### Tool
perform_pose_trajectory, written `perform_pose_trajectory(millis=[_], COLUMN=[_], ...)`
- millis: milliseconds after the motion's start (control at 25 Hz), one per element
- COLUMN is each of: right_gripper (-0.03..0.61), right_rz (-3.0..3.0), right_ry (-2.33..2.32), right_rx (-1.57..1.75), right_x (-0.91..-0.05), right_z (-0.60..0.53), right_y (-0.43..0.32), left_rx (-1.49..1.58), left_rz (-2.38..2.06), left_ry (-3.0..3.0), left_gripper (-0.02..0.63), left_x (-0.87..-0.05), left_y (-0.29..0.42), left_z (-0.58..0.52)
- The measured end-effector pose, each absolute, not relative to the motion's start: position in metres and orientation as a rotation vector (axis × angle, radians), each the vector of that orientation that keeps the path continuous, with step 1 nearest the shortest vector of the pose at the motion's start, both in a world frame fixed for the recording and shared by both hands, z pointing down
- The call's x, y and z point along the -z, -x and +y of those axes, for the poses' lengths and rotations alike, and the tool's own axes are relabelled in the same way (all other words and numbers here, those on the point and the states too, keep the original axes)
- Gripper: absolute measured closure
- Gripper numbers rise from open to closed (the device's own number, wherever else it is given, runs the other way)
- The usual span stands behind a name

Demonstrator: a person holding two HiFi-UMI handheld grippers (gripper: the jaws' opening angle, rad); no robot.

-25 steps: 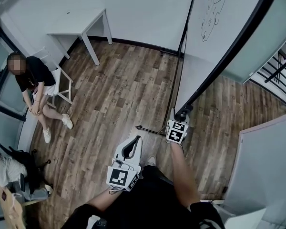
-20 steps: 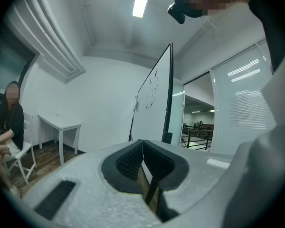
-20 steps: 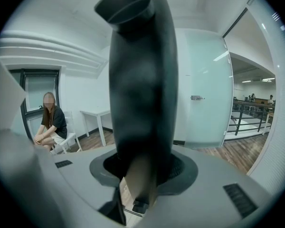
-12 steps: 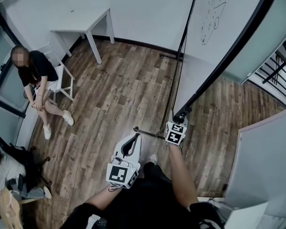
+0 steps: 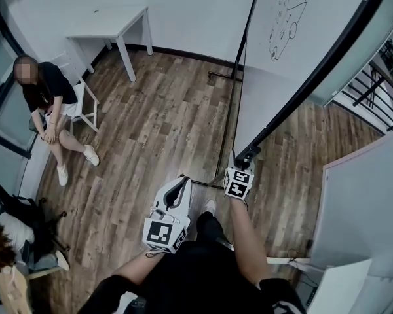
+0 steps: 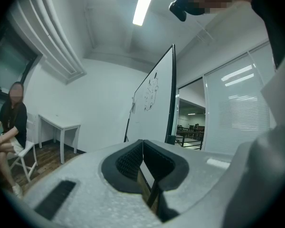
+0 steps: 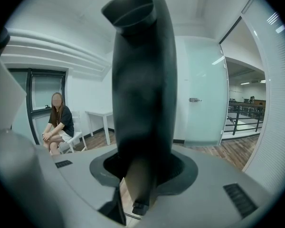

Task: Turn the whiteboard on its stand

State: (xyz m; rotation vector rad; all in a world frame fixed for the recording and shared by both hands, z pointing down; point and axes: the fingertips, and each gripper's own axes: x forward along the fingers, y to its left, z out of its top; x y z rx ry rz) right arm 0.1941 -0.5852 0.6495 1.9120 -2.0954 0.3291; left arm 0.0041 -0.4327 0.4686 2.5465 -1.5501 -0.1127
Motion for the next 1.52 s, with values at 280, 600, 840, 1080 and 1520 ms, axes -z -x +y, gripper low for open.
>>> perform_pose_trajectory(millis=[280,600,840,1080,1520], right_gripper=[0.422,0.422,0.422,0.422,0.422], right_rz=[-2.081,-2.043,-2.073,-2.085,-2.083], right_ry=[-1.933,-1.941,-1.951,-1.945,-1.932], right_rx=[-0.321,-0.319,-0.312,-0.308,-0.328], right_x=[-0.639,-0.638,-0.649,-0.649,-0.644], right_z=[-0.544,-0.504,-0.472,-0.453,-0.409], right_y=[-0.179,-0.166,-0.167,-0.159,-0.152], left_rx=[0.103,0.094,0.067,0.076,0.056], left_rz=[-1.515,-1.431,-1.383,-1.357,-1.315], left_ry=[-2.564,-2.585,-2.62,-2.614,-2.608], left_gripper=[0.597,0.597,0.597,0.597,0.597], left_x=[-0.461,-0.463,-0.475,-0.473,-0.471], left_y=[0.02,0.041,0.039,0.038,0.026], left_z=[-0.391,-0.346,-0.321,-0.309,-0.271])
